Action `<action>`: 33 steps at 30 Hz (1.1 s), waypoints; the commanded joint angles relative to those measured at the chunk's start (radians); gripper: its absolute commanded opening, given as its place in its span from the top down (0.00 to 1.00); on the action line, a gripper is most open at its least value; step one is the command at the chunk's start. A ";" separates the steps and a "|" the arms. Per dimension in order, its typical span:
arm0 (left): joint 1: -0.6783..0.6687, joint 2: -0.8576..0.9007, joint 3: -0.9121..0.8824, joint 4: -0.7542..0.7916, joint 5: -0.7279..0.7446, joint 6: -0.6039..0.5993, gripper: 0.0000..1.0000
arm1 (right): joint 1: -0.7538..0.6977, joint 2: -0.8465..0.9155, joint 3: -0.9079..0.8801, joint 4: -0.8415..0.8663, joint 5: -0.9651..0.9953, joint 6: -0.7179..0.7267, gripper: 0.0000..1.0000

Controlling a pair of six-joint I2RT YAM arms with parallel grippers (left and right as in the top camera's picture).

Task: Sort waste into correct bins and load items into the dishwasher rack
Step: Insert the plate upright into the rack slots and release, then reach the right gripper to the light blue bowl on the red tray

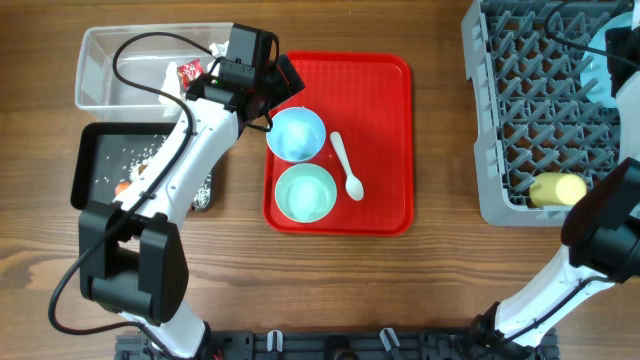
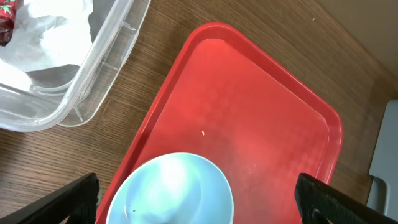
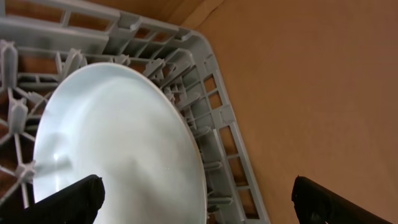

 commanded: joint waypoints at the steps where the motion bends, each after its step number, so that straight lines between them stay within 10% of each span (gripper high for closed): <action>1: 0.001 0.010 0.008 0.000 -0.014 -0.017 0.00 | -0.001 -0.114 0.018 0.006 -0.054 0.091 0.00; 15: 0.001 0.010 0.008 0.000 -0.013 -0.017 0.00 | 0.024 -0.341 0.016 -0.353 -1.239 0.612 0.00; 33: 0.001 0.010 0.008 0.026 -0.010 -0.021 0.00 | 0.575 -0.170 0.014 -0.641 -0.928 0.661 0.00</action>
